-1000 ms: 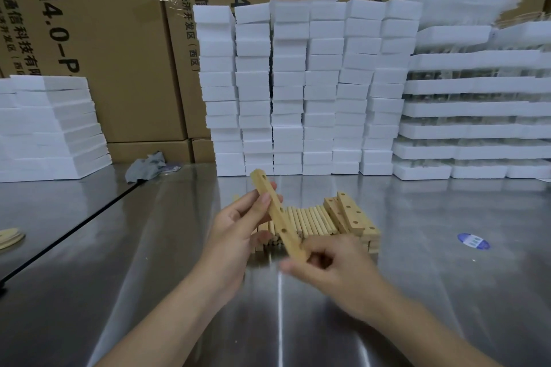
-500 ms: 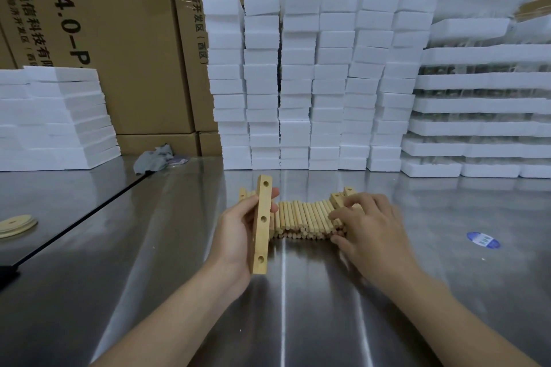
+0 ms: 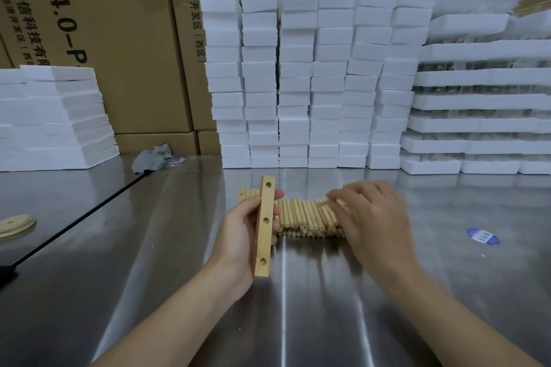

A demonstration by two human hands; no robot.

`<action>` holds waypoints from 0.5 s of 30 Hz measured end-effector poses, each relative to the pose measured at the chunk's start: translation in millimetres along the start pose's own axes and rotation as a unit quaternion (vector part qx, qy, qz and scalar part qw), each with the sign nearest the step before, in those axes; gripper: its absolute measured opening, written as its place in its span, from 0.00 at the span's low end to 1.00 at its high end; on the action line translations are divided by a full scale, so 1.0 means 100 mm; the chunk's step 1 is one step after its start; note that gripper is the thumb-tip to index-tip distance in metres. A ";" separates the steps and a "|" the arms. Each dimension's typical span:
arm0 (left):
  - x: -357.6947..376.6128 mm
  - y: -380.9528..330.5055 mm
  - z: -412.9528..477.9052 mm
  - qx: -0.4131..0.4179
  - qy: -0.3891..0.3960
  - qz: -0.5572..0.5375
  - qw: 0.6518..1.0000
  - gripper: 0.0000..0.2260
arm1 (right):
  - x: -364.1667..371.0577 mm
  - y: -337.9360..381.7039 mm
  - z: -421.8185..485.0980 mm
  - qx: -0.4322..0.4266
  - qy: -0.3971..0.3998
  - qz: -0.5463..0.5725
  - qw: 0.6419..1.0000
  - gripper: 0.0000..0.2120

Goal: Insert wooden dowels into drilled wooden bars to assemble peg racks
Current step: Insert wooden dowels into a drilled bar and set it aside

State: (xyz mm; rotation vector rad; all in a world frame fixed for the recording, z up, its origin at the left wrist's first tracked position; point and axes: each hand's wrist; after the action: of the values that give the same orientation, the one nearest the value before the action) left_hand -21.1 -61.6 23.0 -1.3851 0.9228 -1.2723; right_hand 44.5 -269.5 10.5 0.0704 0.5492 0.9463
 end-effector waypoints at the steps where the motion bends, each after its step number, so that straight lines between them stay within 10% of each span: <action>1: 0.00 0.00 0.00 0.002 0.007 -0.017 1.000 0.17 | -0.04 0.05 0.02 0.031 -0.024 0.057 0.998 0.06; 8: -0.04 -0.01 0.01 0.035 0.018 0.016 0.999 0.28 | -0.07 0.27 0.04 0.284 -0.055 0.469 0.835 0.09; 15: -0.07 0.02 0.04 0.066 -0.004 0.043 0.997 0.05 | -0.03 0.32 0.04 0.285 -0.047 0.506 0.813 0.08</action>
State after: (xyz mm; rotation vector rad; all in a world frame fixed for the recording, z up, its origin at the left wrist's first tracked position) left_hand -18.1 -55.0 19.9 -1.2353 0.8679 -1.2385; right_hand 21.4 -252.4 24.5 1.0379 0.6952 1.7702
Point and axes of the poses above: each hand's wrist, its own z-axis towards the middle knuckle, its own x-axis out of the palm, y = z × x, and after that the axes turned 14 degrees about z, right-handed
